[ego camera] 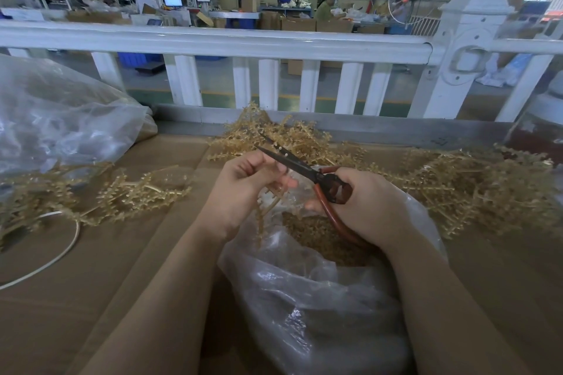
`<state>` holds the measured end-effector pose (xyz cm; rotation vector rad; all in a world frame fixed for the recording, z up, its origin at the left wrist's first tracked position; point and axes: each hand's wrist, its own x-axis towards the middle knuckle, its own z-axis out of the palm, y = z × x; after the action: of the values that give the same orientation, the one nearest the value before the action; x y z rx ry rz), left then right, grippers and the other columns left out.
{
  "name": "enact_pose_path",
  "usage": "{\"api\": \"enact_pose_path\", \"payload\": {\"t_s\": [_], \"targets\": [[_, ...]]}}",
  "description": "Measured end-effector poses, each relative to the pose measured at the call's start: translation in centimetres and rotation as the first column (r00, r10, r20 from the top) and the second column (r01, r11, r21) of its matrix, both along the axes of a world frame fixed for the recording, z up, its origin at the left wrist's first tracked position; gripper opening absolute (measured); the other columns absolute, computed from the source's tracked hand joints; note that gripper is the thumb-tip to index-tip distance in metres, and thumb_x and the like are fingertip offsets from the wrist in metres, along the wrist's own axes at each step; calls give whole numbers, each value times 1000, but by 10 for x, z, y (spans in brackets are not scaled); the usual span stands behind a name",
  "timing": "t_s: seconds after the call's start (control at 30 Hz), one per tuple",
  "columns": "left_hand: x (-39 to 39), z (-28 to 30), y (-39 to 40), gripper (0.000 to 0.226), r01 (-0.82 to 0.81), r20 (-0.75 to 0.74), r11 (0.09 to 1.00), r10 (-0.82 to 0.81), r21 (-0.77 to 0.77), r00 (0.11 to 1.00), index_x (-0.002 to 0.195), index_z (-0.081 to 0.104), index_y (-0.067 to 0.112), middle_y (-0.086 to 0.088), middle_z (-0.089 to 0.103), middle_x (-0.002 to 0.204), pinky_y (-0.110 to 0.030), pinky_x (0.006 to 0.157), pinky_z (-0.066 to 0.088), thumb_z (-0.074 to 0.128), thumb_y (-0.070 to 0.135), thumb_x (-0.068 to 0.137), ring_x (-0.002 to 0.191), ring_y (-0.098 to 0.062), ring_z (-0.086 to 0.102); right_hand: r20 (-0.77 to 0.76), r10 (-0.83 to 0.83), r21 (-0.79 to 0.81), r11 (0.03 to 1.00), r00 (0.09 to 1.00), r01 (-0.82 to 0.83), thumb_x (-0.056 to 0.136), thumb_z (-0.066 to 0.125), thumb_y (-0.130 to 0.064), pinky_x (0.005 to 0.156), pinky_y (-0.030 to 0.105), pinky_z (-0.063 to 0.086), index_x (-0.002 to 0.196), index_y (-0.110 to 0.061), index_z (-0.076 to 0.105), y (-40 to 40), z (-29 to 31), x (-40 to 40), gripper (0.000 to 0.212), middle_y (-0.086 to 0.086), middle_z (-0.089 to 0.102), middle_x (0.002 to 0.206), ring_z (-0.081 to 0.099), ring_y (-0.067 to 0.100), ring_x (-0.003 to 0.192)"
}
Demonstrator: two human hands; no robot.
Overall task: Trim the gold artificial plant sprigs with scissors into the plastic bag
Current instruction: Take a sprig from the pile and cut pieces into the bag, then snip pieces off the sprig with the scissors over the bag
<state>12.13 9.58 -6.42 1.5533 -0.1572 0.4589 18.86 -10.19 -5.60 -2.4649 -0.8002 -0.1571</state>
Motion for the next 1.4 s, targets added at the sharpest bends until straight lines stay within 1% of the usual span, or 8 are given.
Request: {"api": "enact_pose_path", "payload": {"t_s": [0.2,0.4,0.57,0.63,0.73,0.9,1.07,1.4], "targets": [[1,-3,3,12,-9,-9,1000,9,23,1000,92,68,-6,-5,73,80,-25,77,49,60,4,94,78,-17,63,11,11,24,1000,1000,-11,57,45,-94,57,11,39,91,-39,63,0,-2,2,68,-19,66,76,58,-6,70],[0,-3,-1,14,11,-13,1000,-10,29,1000,83,72,10,-1,74,80,-21,78,52,63,4,91,78,-10,67,-15,39,48,998,999,-38,52,41,-99,64,13,44,104,-41,65,0,-2,2,81,-21,67,80,59,-6,74],[0,-2,-1,10,25,-3,998,-25,51,1000,84,69,8,2,72,75,-31,82,53,64,4,91,80,-18,68,6,21,61,998,1000,-21,51,39,-99,66,17,49,101,-37,67,0,-4,4,85,-19,68,80,60,-4,74],[0,-1,-2,3,5,26,1000,-6,9,1000,89,66,2,0,72,74,-29,76,53,64,5,88,76,-19,67,6,17,48,999,1000,-18,51,39,-101,67,18,51,100,-36,67,0,-5,5,86,-18,68,79,61,-3,73],[3,-3,-2,6,-70,59,997,69,17,996,96,62,-4,-2,72,72,-23,69,53,59,-3,91,70,-16,67,21,8,30,999,1000,-9,52,40,-99,67,21,53,97,-33,68,1,-5,5,85,-16,68,76,61,-1,70],[3,-5,-2,13,-141,71,990,139,23,988,95,67,3,-10,75,79,-25,71,54,58,-5,92,76,-19,71,39,-4,34,999,999,3,52,39,-100,59,15,44,98,-36,68,1,-5,5,83,-19,65,73,58,-3,69],[6,-3,-6,13,-139,54,987,144,-84,988,86,74,8,-13,74,82,-27,72,53,61,12,83,79,-22,66,46,-9,73,997,999,6,54,44,-99,55,17,41,86,-38,65,1,-9,7,72,-19,63,67,59,-3,64],[7,-6,-5,16,-80,43,996,82,-47,996,87,73,7,-8,73,79,-27,74,51,58,2,92,78,-18,63,78,-5,92,996,997,-2,51,35,-106,52,17,36,77,-45,56,2,-12,8,70,-24,62,67,58,-6,65]]}}
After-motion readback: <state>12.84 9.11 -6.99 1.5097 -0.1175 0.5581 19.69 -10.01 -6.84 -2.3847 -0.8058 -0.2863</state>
